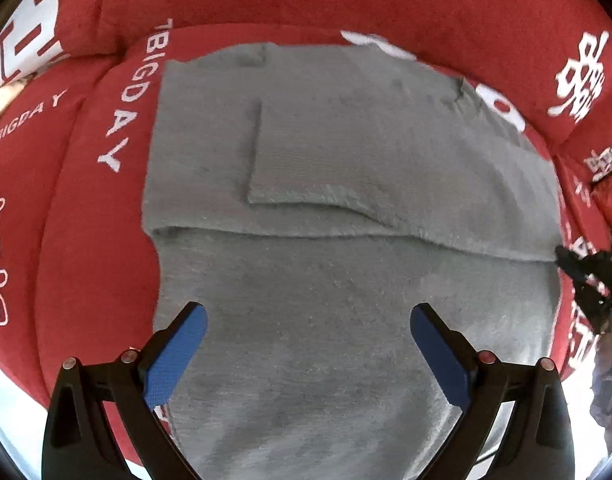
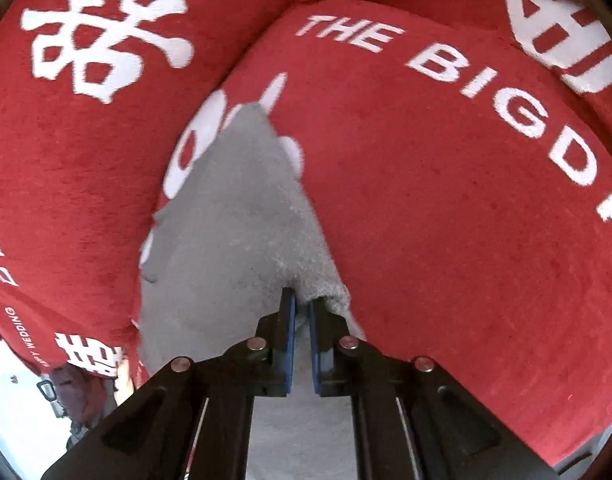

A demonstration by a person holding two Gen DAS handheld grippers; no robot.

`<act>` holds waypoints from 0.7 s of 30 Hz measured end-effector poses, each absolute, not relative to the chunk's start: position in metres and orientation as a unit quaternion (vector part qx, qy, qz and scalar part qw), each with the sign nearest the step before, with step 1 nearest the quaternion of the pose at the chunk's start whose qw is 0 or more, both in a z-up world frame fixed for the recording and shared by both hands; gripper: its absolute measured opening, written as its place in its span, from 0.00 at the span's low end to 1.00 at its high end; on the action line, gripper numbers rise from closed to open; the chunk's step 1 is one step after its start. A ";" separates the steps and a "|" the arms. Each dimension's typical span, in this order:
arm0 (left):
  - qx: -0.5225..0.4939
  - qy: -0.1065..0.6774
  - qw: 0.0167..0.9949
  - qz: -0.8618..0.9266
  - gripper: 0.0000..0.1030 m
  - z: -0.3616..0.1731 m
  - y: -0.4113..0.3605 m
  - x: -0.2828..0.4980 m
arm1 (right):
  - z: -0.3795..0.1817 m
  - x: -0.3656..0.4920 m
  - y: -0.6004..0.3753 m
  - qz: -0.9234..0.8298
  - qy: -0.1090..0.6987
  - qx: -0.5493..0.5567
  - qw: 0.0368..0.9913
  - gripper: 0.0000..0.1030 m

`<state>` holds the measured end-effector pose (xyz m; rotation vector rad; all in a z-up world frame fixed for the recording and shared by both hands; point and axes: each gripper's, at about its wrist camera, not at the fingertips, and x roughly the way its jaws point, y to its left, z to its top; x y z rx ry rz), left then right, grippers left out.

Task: Fold small clothes

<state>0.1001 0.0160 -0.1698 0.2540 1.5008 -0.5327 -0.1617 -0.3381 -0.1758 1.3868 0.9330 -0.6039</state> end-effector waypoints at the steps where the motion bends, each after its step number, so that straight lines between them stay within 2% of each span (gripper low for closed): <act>1: 0.115 0.672 0.691 -0.239 0.99 -0.171 0.014 0.099 | -0.175 -0.163 -0.341 -0.260 0.412 0.603 0.632 0.08; 4: 0.119 0.674 0.690 -0.235 0.99 -0.171 0.009 0.094 | -0.165 -0.164 -0.335 -0.238 0.442 0.584 0.638 0.14; 6: 0.127 0.672 0.691 -0.236 0.99 -0.170 0.004 0.093 | -0.157 -0.162 -0.325 -0.224 0.455 0.573 0.643 0.27; 7: 0.131 0.670 0.692 -0.237 0.99 -0.166 0.002 0.089 | -0.153 -0.162 -0.321 -0.217 0.463 0.566 0.646 0.38; 9: 0.136 0.667 0.692 -0.240 0.99 -0.159 -0.004 0.083 | -0.145 -0.165 -0.312 -0.204 0.479 0.548 0.655 0.44; 14: 0.135 0.668 0.690 -0.242 0.99 -0.156 -0.015 0.083 | -0.132 -0.161 -0.287 -0.177 0.519 0.507 0.665 0.46; 21: 0.154 0.668 0.686 -0.242 0.99 -0.138 -0.034 0.044 | -0.131 -0.161 -0.268 -0.144 0.545 0.483 0.670 0.47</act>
